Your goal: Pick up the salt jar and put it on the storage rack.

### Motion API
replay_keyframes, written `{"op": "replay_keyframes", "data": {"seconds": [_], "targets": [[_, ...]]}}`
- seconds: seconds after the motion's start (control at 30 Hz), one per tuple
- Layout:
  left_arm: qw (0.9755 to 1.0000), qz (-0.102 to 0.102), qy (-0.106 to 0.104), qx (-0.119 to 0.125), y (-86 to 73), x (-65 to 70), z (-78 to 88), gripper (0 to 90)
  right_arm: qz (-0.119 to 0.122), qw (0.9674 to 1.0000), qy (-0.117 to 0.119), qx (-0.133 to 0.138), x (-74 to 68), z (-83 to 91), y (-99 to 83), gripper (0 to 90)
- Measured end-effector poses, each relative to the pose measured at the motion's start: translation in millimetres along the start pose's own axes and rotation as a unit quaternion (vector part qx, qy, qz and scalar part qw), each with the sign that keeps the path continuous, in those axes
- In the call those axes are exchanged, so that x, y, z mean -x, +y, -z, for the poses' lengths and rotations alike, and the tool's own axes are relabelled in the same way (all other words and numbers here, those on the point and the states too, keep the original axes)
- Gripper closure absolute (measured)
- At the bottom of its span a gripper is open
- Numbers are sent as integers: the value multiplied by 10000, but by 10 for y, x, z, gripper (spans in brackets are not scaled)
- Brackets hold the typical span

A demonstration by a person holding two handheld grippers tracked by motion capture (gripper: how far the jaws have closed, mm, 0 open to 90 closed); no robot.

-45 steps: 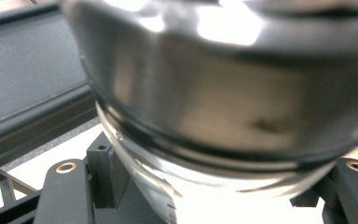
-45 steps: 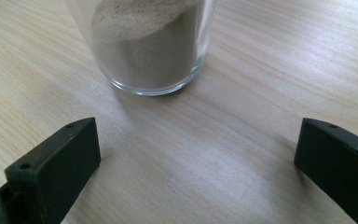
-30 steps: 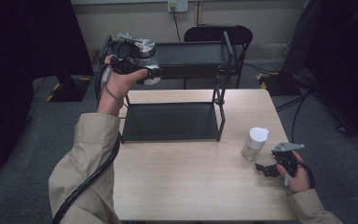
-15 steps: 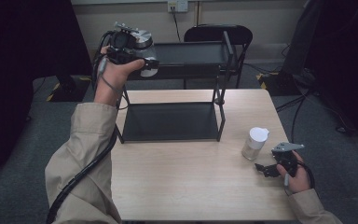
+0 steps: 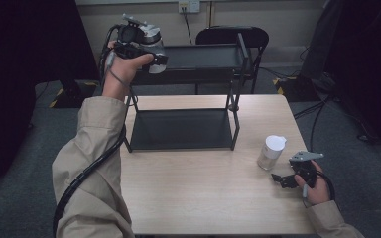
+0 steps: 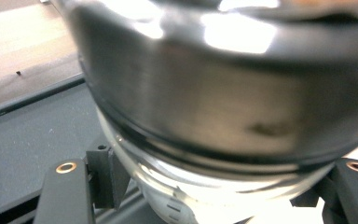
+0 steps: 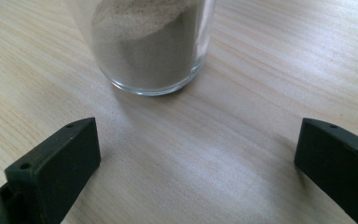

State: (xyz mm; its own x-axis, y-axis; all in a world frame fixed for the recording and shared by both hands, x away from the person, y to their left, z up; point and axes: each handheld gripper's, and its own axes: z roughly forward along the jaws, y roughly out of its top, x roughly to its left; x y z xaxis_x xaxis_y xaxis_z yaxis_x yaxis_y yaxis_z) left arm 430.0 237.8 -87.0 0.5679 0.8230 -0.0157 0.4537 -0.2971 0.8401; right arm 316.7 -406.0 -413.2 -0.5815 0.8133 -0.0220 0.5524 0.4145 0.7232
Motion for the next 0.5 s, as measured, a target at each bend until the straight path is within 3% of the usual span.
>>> {"op": "replay_keyframes", "data": {"seconds": [0.5], "targets": [[9999,105,83,-64,90,-132,-246,307,-5,10000,1,-2,-1,0,1,0]]}}
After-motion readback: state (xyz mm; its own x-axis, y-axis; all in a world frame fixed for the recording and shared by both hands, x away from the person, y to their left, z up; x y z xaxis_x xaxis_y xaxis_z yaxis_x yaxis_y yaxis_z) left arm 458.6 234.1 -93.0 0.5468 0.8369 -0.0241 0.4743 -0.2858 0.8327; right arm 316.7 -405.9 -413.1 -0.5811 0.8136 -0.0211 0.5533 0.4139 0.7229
